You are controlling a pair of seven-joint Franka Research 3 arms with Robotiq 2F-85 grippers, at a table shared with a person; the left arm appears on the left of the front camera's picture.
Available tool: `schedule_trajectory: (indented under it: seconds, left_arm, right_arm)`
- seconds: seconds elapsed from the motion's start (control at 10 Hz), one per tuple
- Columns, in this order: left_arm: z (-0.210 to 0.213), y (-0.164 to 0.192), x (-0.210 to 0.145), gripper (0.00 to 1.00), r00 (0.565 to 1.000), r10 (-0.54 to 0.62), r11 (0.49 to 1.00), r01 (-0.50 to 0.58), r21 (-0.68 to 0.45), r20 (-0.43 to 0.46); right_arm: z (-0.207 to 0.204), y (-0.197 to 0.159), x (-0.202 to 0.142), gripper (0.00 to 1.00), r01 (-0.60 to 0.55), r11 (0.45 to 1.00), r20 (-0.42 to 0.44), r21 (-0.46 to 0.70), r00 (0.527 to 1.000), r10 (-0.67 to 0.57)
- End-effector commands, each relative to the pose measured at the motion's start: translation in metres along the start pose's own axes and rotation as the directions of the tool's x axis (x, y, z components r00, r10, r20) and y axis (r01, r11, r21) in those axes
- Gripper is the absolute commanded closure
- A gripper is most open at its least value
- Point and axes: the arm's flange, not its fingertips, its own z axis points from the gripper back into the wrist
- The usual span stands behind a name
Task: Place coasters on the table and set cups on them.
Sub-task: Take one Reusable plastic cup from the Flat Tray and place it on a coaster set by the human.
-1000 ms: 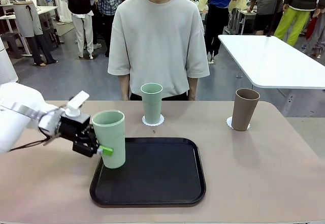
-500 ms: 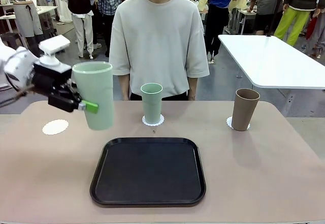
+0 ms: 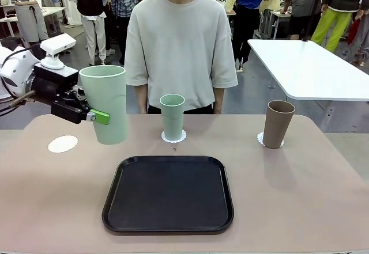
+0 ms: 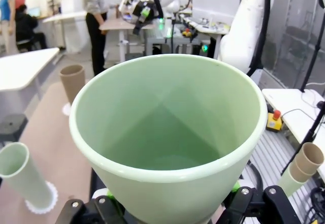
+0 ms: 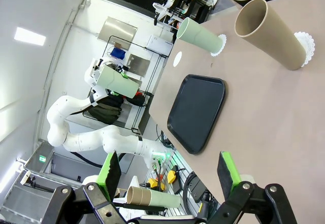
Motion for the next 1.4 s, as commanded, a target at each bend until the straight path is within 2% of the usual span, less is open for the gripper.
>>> schedule_trajectory:
  seconds: [0.0,0.1,0.2,0.3,0.5,0.7,1.0,1.3]
  left_arm:
    - [-0.001,0.001,0.000,1.00,1.000,-0.017,1.000,0.017,-0.005,0.008]
    - [0.000,0.000,0.000,0.15,1.000,0.000,1.000,0.000,0.000,0.000]
    - [0.026,0.051,-0.011,0.15,0.987,0.004,0.996,-0.018,0.083,0.162]
    - [0.056,0.089,-0.034,0.15,0.975,-0.036,0.991,0.007,0.132,0.219]
    - [0.099,0.121,-0.064,0.15,0.974,-0.118,0.979,0.081,0.185,0.196]
    - [0.140,0.144,-0.084,0.15,0.984,-0.153,0.978,0.136,0.159,0.097]
    - [0.184,0.147,-0.095,0.15,0.986,-0.164,0.978,0.157,0.135,0.038]
    - [0.217,0.146,-0.101,0.15,0.991,-0.127,0.976,0.119,0.185,0.032]
  right_arm:
    - [0.000,0.001,0.000,0.00,-0.002,1.000,0.009,0.013,1.000,0.002]
    - [0.000,0.001,0.000,0.00,-0.002,1.000,0.009,0.013,1.000,0.002]
    - [0.000,0.001,0.000,0.00,-0.002,1.000,0.009,0.013,1.000,0.002]
    - [0.000,0.001,0.000,0.00,-0.002,1.000,0.009,0.013,1.000,0.002]
    - [0.000,0.001,0.000,0.00,-0.002,1.000,0.009,0.013,1.000,0.002]
    - [0.000,0.001,0.000,0.00,-0.002,1.000,0.009,0.013,1.000,0.002]
    - [0.000,0.001,0.000,0.00,-0.002,1.000,0.009,0.013,1.000,0.002]
    - [0.000,0.001,0.000,0.00,-0.002,1.000,0.009,0.013,1.000,0.002]
